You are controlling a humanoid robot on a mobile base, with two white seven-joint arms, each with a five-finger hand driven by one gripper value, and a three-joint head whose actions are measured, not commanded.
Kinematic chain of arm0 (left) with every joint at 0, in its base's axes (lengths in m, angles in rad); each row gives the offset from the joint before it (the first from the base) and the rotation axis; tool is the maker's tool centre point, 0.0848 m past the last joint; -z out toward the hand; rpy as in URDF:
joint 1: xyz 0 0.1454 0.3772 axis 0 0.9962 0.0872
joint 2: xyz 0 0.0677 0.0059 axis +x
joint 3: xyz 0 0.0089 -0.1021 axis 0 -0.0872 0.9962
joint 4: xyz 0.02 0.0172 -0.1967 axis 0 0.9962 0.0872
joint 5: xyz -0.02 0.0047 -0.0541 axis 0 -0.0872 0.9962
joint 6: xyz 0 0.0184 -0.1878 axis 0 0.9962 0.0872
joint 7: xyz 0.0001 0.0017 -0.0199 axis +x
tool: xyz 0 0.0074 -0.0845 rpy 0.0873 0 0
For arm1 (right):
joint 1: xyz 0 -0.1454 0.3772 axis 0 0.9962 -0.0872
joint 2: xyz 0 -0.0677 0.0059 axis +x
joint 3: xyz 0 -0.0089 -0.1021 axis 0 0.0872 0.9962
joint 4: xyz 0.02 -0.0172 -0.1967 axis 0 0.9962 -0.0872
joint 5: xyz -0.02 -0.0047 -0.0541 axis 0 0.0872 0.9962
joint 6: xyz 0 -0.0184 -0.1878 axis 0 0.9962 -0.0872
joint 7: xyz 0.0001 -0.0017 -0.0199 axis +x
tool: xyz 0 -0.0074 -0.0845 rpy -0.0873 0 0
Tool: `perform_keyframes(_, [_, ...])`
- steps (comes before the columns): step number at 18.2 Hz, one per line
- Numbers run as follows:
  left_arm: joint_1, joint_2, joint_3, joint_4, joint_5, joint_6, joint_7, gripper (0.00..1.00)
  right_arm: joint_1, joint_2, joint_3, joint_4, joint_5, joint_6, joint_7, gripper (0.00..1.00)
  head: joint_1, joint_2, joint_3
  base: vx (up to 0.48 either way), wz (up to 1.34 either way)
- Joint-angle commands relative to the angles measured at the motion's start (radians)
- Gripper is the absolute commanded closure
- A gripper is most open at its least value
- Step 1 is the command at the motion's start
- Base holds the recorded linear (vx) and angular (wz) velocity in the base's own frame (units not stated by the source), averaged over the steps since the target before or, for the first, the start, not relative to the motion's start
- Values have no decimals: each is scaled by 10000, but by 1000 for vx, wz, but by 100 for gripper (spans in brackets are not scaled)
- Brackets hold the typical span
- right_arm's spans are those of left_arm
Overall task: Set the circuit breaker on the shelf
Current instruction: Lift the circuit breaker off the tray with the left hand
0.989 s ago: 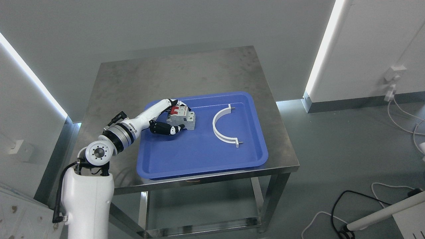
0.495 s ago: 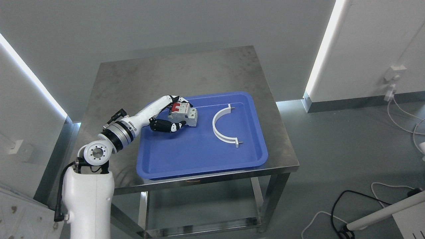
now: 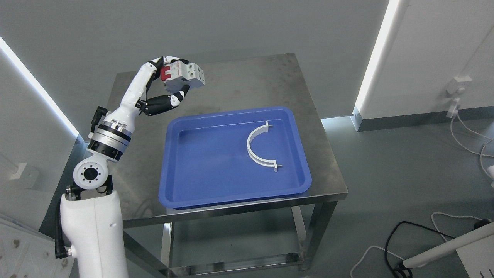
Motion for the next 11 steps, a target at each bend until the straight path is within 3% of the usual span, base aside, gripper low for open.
perform_keyframes(1, [1132,-48,705,-1335,1203,-452,1845,87,0,-175,0,0,0,-7,-6,0,0,0,0,0,0])
perform_keyframes(6, [2866,-48,-275,-2164,1218,-1448,2602,88,0,-175,0,0,0,-7,-6,0,0,0,0,0,0])
perform_keyframes(11, [3498,-48,-600,-2656,1249,-1466,2617,89,0,-175,0,0,0,-7,-6,0,0,0,0,0,0])
